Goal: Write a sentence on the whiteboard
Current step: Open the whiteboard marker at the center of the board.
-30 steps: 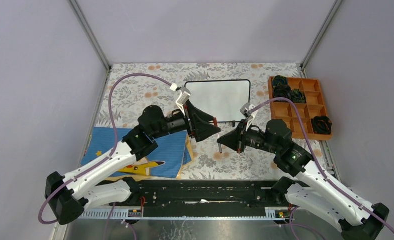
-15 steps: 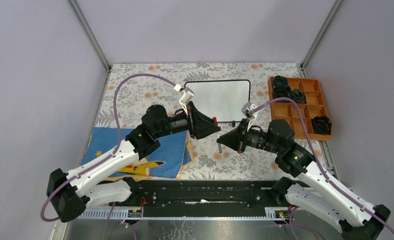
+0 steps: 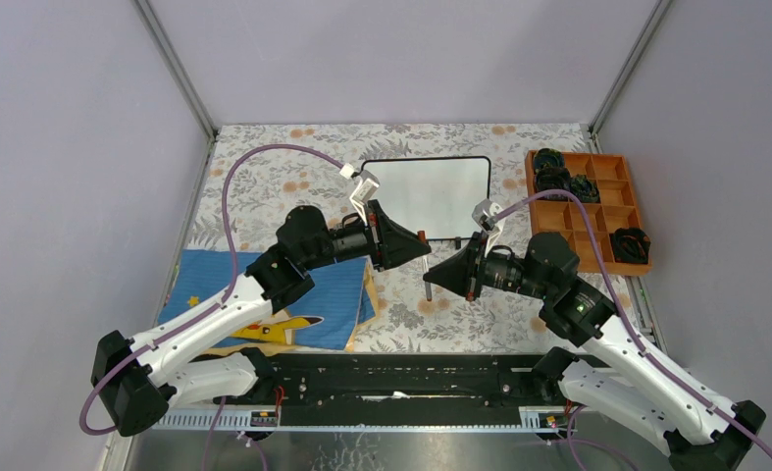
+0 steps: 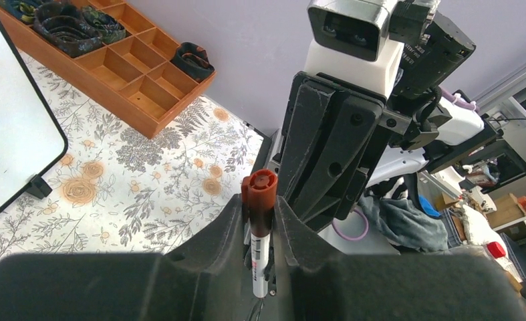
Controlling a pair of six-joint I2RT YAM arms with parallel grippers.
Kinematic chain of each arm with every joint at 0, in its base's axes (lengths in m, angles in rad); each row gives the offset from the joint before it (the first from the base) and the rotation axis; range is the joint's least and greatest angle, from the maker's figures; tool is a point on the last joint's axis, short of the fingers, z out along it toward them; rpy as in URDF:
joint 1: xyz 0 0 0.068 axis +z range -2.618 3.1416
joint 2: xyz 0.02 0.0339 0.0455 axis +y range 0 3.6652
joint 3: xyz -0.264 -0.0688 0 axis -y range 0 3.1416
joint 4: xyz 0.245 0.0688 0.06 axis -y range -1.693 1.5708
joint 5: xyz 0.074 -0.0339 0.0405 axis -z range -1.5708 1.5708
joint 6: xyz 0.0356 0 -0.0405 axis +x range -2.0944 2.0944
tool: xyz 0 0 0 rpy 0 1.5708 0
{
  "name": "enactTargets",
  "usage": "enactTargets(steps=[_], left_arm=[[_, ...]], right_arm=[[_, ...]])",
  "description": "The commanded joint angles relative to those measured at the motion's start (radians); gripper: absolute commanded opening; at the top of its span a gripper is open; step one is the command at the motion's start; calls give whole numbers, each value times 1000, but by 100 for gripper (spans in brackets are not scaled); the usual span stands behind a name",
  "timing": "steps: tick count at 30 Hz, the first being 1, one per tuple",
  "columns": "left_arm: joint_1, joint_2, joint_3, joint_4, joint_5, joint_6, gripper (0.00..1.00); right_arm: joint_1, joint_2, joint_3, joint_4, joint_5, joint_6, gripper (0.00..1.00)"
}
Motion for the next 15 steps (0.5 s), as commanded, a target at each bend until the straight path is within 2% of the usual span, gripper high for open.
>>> enactTargets(steps=[1,5,15], left_arm=[[-5,-6,-14,122,11,-33,25],[-5,1,-19,134,11,-45,32],[-4,5,-11,150,15,-63,35]], right_arm=[[6,4,37,35,-32,-19,0],[6,2,34,34,-37,-16,0],[6,9,32,35,-47,-23,0]])
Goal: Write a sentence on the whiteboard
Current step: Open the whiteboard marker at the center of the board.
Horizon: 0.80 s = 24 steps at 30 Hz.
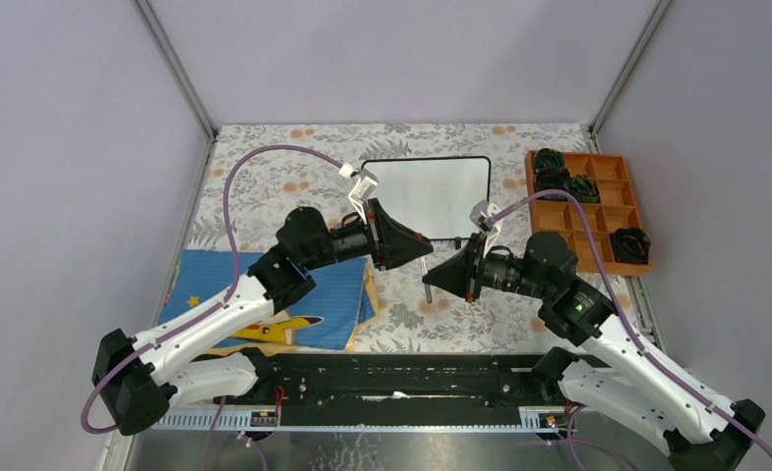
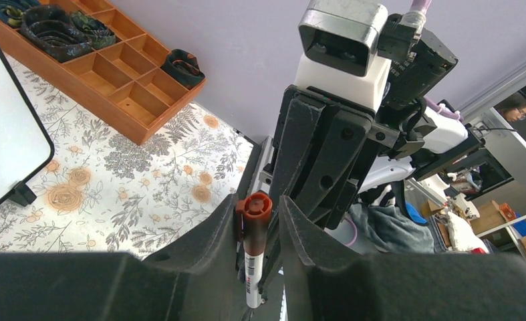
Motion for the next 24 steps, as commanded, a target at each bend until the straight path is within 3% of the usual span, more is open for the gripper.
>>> enactTargets(steps=[1,5,12,13,16,18,20,24], left_arm=[[-4,-3,3,92,14,-19,35],[-4,-7,-7,111,18,-25,31],[-4,-7,-32,132,16,-40,0],[-4,-9,-33,130,9,-46,0],[-5,-23,-54,153,1,-73,0],[-4,-38,-76,184,-5,-90,0],[-4,-59,-93,203,-10,-100,0],[-5,-85,-104,206,-11,-103,0]], right_arm=[[6,2,32,33,-31,-21,0],[6,4,33,29,-30,-22,0],[6,0,30,42,-14,13,0],[6,-1,28,51,-8,26,4],[6,-3,11,109,14,85,49],[6,0,-3,155,25,148,65],[6,5,-11,196,25,189,72],[6,26,-19,279,2,258,77]])
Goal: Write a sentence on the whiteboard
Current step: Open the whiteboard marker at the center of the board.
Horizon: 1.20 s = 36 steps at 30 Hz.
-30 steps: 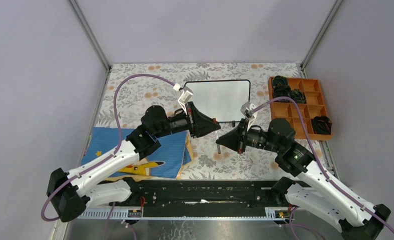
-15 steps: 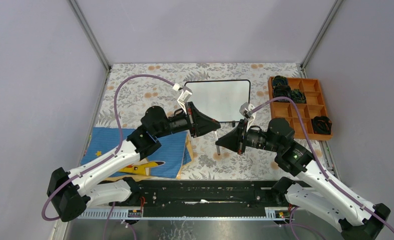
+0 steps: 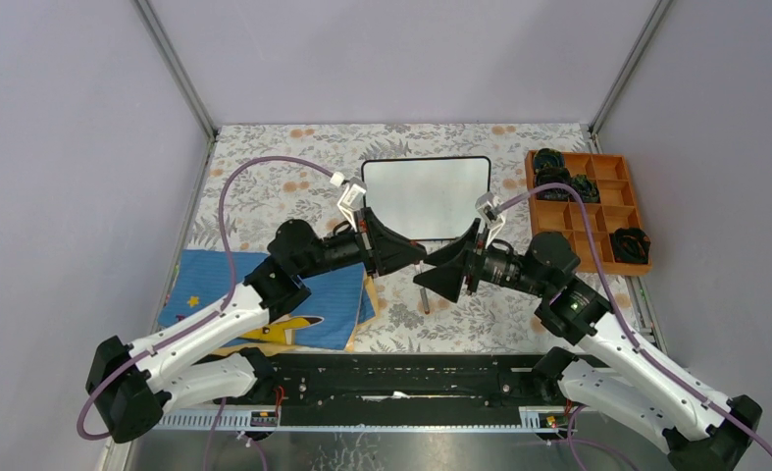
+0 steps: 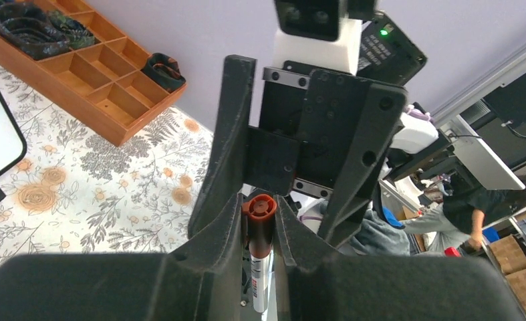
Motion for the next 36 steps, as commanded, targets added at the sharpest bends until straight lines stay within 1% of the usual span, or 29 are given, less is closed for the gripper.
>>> enactTargets(steps=[1,5,8,11,15,19,21,23,30,32,33,36], left_arm=[[-4,-44,-11,101,-8,-24,0],[-4,-60,-22,108,-19,-30,0],[-4,-59,-24,118,-19,-39,0],[-4,-59,-30,135,-13,-51,0],[-4,-65,-31,141,-18,-52,0],[-4,-70,-30,144,-27,-53,0],[-5,-72,-28,147,-33,-53,0],[-5,-71,-28,149,-35,-53,0],[-4,-74,-31,156,-45,-55,0],[-5,-80,-30,159,-68,-57,0],[-4,-83,-30,163,-94,-60,0],[-3,-99,-38,212,-173,-87,0]], right_arm=[[6,21,-3,176,-21,118,77],[6,49,0,243,-68,146,79],[6,57,-4,256,-80,153,79],[6,56,-17,274,-82,165,75],[6,59,-27,291,-96,175,66],[6,77,-27,294,-145,182,66],[6,80,-31,293,-156,185,64],[6,78,-36,292,-157,185,56],[6,66,-50,292,-159,181,19],[6,59,-62,289,-156,178,2],[6,54,-70,288,-152,175,0],[6,33,-105,284,-141,168,0]])
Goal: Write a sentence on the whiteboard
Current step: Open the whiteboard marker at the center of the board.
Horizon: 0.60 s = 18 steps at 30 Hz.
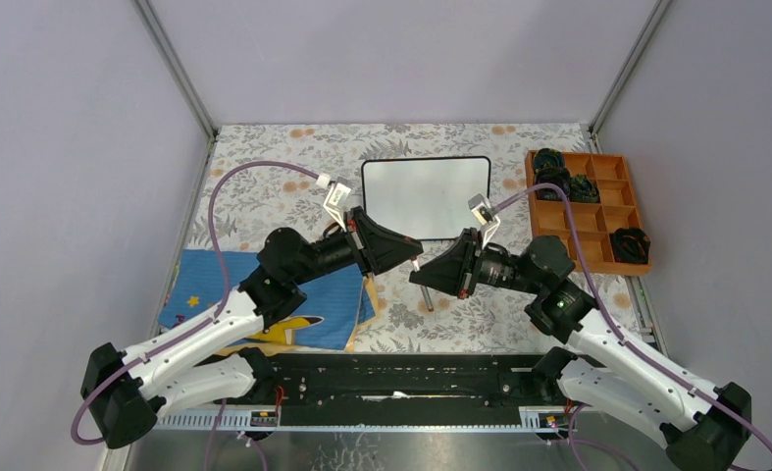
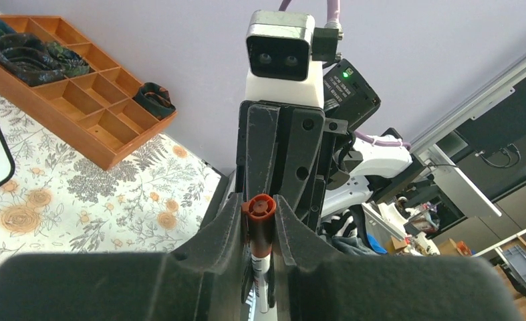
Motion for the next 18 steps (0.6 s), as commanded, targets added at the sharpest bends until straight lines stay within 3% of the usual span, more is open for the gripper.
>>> enactTargets(steps=[1,18], left_arm=[[-1,-43,-4,144,-128,-22,0],[0,9,97,147,-204,-33,0]], right_arm=[[3,-35,-49,6,10,-5,0],[3,-143,-150,-24,58,-1,0]])
